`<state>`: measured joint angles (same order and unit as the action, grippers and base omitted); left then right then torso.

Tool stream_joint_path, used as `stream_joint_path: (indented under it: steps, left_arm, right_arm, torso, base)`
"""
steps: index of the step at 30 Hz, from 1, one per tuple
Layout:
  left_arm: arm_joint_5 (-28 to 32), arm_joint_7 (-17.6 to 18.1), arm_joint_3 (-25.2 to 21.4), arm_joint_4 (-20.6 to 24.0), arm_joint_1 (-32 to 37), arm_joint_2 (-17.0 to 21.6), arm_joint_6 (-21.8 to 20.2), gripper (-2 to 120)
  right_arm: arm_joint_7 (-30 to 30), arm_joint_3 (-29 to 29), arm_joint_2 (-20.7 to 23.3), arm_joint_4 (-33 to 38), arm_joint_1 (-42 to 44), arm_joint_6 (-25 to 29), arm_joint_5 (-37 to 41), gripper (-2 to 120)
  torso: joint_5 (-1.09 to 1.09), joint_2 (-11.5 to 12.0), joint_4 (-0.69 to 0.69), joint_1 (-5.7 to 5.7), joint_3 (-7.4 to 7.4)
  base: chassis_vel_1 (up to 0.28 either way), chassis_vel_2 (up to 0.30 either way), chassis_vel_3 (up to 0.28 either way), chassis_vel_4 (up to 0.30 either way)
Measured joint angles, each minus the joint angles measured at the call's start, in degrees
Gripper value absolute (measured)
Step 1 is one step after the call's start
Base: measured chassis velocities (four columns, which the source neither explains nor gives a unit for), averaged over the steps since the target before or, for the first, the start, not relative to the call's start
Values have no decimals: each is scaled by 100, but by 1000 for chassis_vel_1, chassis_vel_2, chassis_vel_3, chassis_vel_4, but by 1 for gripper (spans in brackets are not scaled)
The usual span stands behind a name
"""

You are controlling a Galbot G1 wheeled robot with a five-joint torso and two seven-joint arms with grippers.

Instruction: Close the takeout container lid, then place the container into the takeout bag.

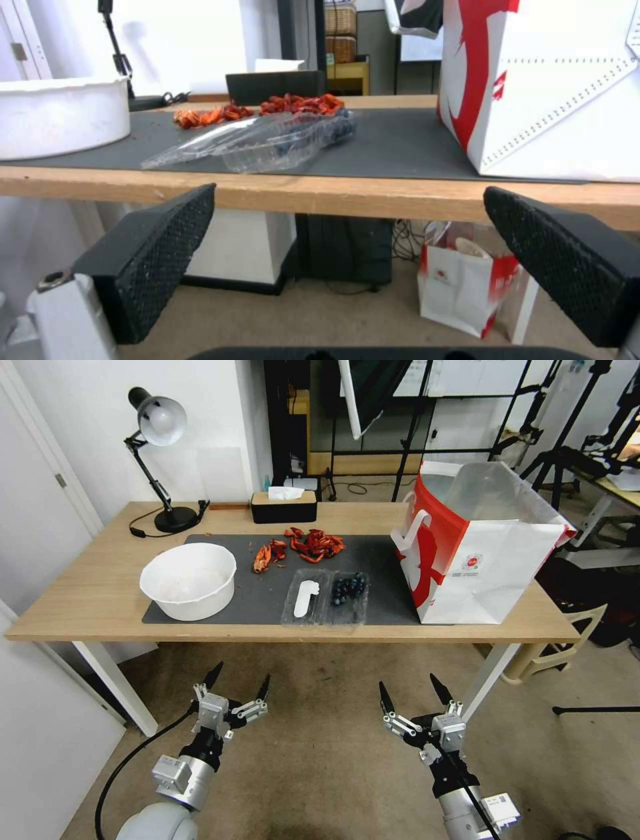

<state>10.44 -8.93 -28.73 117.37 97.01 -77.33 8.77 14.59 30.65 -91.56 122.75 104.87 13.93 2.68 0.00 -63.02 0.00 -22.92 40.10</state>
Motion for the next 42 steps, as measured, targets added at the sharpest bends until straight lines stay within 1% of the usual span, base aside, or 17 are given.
stream_joint_path:
  steps: [5, 7, 9, 11, 12, 13, 15, 16, 17, 18, 21, 22, 24, 25, 28, 34, 42]
  left_arm:
    - [888, 109, 208, 180, -140, 42, -547, 100]
    - [1853, 467, 370, 465, -338, 80, -1358, 100]
    - [2123, 594, 405, 552, -409, 87, -1588, 100]
    - [3321, 1130, 483, 929, -774, 104, -2471, 100]
    - [3799, 1372, 502, 1060, -931, 118, -2746, 100]
    - [3799, 1372, 502, 1060, -931, 118, -2746, 100]
    - [4917, 2185, 535, 1295, -1367, 148, -3346, 100]
    - [5194, 2408, 540, 1332, -1475, 154, -3464, 100]
    - [5901, 2935, 552, 1392, -1733, 164, -3705, 100]
    - [5901, 2935, 552, 1392, -1733, 164, -3705, 100]
    - [7065, 3963, 546, 1387, -2203, 182, -4065, 100]
    - [7065, 3963, 546, 1387, -2203, 182, -4065, 100]
    - [7747, 4710, 544, 1275, -2545, 238, -4264, 100]
    - [7747, 4710, 544, 1275, -2545, 238, -4264, 100]
    - [8442, 5358, 592, 1072, -2996, 339, -4343, 100]
    - [8983, 5694, 634, 761, -3507, 363, -4331, 100]
    - [9066, 5656, 915, 142, -4016, 167, -4172, 100]
  right_arm:
    - [1, 9, 4, 20, 0, -12, 14, 100]
    - [1, 11, 6, 20, 0, -24, 10, 100]
    - [1, 11, 5, 19, 0, -26, 8, 100]
    - [-10, -8, 10, 1, -17, -59, -19, 100]
    - [-19, -22, 12, -6, -27, -72, -37, 100]
    - [-19, -22, 12, -6, -27, -72, -37, 100]
    - [-36, -47, 7, -9, -32, -91, -75, 100]
    - [-42, -51, 2, -9, -33, -95, -88, 100]
    - [-51, -59, -8, -7, -36, -104, -113, 100]
    - [-51, -59, -8, -7, -36, -104, -113, 100]
    - [-74, -61, -21, 13, -42, -130, -164, 100]
    - [-74, -61, -21, 13, -42, -130, -164, 100]
    - [-93, -53, -29, 27, -43, -149, -204, 100]
    - [-93, -53, -29, 27, -43, -149, -204, 100]
    - [-107, -39, -50, 29, -38, -156, -259, 100]
    - [-114, -40, -56, 11, -31, -156, -338, 100]
    - [-132, -64, -58, -3, -31, -157, -489, 100]
  torso:
    - [0, 0, 0, 0, 0]
    - [0, 0, 0, 0, 0]
    - [0, 0, 0, 0, 0]
    - [0, 0, 0, 0, 0]
    - [1, 0, 0, 0, 1]
    - [1, 0, 0, 0, 1]
    - [0, 0, -1, 0, 0]
    - [0, 0, -1, 0, 1]
    - [0, 0, -1, 0, 1]
    - [0, 0, -1, 0, 1]
    - [0, 0, -1, 0, 0]
    - [0, 0, -1, 0, 0]
    - [-1, 0, 1, 0, 1]
    - [-1, 0, 1, 0, 1]
    - [0, 0, 0, 0, 1]
    - [0, 0, 0, 0, 1]
    - [0, 0, 0, 0, 1]
  base:
    - [0, 0, 0, 0]
    - [0, 0, 0, 0]
    - [0, 0, 0, 0]
    - [0, 0, 0, 0]
    - [0, 0, 0, 0]
    - [0, 0, 0, 0]
    - [0, 0, 0, 0]
    - [0, 0, 0, 0]
    - [0, 0, 0, 0]
    - [0, 0, 0, 0]
    - [0, 0, 0, 0]
    - [0, 0, 0, 0]
    - [0, 0, 0, 0]
    - [0, 0, 0, 0]
    - [0, 0, 0, 0]
    - [0, 0, 0, 0]
    - [0, 0, 0, 0]
